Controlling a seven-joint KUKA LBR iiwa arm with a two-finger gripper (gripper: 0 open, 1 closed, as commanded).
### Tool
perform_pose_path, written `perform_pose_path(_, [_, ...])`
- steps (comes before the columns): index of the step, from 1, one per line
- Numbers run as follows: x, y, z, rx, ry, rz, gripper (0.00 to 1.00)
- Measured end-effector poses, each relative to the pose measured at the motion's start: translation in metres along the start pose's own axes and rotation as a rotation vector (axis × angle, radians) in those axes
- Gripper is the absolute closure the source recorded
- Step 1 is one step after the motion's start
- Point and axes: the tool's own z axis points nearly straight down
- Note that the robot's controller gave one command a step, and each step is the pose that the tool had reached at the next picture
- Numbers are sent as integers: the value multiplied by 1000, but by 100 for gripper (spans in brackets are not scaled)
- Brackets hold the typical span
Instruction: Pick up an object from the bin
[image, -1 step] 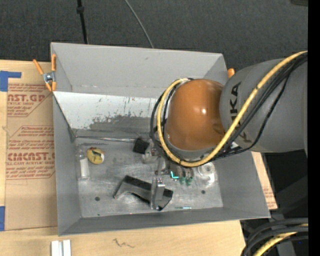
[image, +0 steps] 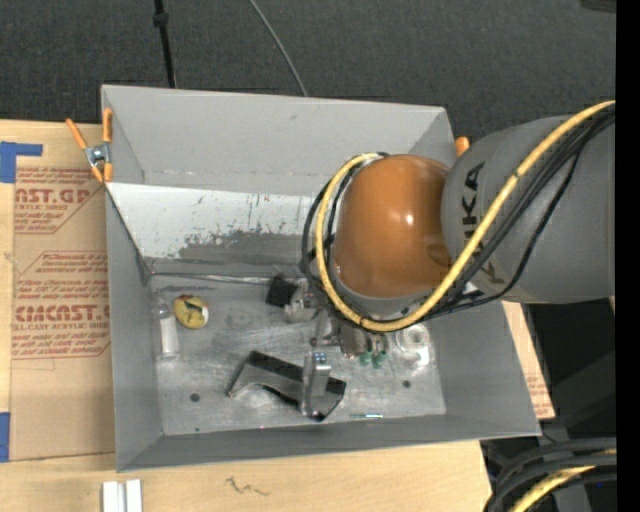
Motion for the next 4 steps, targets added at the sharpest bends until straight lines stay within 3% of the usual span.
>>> perform_pose_path(2, [0, -2, 116, 0, -1, 103, 0])
perform_pose_path(3, [8, -2, 68, 1, 2, 278, 0])
perform_pose_path(4, [5, 1, 128, -1, -9, 202, 0])
